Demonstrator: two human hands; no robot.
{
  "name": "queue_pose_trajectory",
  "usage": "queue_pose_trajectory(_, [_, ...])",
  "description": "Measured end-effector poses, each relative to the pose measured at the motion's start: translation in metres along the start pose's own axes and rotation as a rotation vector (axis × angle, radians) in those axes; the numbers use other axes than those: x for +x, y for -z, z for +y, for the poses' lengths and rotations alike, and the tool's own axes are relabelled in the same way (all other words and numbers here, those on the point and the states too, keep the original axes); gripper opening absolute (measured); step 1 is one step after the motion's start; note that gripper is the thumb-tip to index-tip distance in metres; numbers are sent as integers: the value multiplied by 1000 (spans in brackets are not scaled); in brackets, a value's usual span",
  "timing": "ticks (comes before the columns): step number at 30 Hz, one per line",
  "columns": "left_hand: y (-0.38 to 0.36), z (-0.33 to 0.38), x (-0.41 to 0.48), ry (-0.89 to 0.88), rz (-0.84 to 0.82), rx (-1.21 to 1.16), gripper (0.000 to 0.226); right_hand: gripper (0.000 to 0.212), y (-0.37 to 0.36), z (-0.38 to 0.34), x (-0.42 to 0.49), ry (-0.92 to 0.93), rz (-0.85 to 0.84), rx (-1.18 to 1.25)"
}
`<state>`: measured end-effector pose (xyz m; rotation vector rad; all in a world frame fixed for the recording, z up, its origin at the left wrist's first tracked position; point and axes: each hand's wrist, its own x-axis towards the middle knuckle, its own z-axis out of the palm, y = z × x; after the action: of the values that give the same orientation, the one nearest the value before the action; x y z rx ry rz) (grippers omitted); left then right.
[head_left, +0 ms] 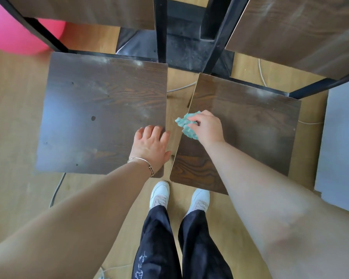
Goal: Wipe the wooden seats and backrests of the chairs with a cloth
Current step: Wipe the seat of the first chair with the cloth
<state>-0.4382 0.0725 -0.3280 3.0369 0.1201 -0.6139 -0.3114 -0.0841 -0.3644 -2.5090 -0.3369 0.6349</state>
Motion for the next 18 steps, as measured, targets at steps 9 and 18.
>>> queue_pose_trajectory(9, [-13,1,-45,52,-54,-44,55,19,-44,10,-91,99,-132,-7])
queue_pose_trajectory(18, [-16,3,-58,55,-57,-34,57,19,-60,18,-151,157,-214,28])
